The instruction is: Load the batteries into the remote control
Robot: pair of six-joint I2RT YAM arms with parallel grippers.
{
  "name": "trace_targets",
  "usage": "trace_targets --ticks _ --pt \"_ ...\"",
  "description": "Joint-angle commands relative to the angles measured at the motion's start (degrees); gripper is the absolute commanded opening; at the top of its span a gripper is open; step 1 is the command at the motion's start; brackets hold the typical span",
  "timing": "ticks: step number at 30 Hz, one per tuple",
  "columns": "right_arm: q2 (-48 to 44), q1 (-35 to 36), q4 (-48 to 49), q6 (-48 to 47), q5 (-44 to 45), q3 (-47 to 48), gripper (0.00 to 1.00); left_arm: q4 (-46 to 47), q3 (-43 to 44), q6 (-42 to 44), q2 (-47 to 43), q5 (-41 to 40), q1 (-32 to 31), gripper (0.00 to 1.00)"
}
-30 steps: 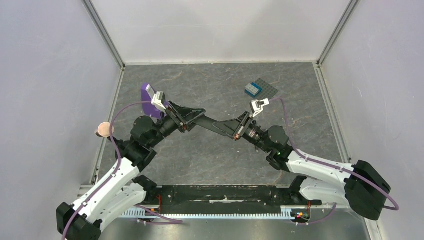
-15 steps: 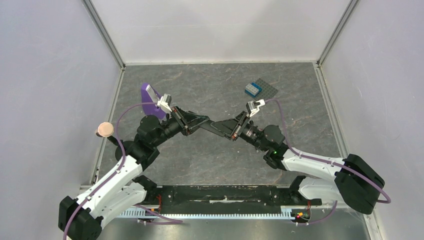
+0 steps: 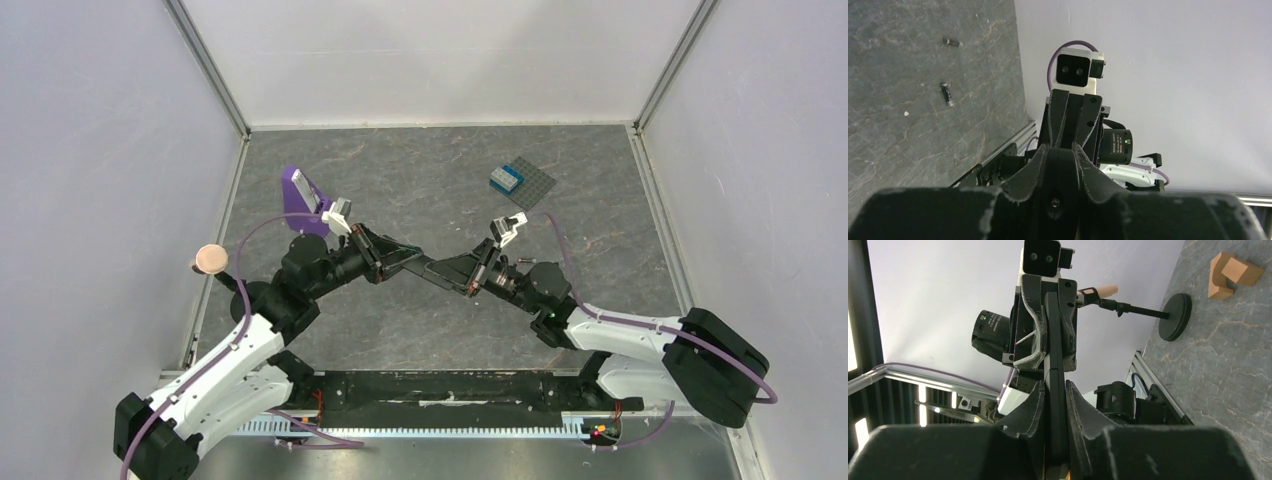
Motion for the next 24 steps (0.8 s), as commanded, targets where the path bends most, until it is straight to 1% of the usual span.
trace_targets --ticks 1,7,10,12,13,15,21,22,24 --pt "-0.14 -0.65 -0.41 -1.25 -2.9 -5.02 0.08 3.46 2.03 -0.32 -1.96 -5.25 1.39 0.02" --pt "0.54 -1.64 5.12 0.28 -3.81 -7.23 0.11 3.19 1.81 -0.74 -1.52 -6.41 1.39 0.02" --pt "1.61 -2.1 7.34 0.71 -4.29 -6.9 0.13 2.11 1.3 -0.42 -1.99 -7.94 1.37 0.02" --pt "2.75 -2.25 5.89 0.55 -4.38 -5.42 0.19 0.6 1.18 1.04 -2.29 -9.24 1.39 0.02" --pt "3.49 -2.34 4.46 0.45 -4.37 -4.13 0.24 -0.29 1.12 2.01 -2.24 -9.71 1.39 0.02" --pt "5.55 -2.63 2.87 0.1 -4.46 -1.92 0.3 -1.26 1.09 3.45 -1.72 -10.53 1.39 0.02" --pt "10.41 -4.04 4.02 1.19 -5.83 1.68 0.51 -2.3 1.13 6.31 0.74 -12.57 1.39 0.02" --pt "11.18 -4.27 4.4 1.43 -6.19 1.98 0.53 -2.39 1.24 6.98 1.07 -12.8 1.39 0.02" --pt "12.43 -4.73 4.61 1.82 -7.05 2.55 0.54 -3.72 1.72 8.3 1.97 -13.55 1.38 0.02"
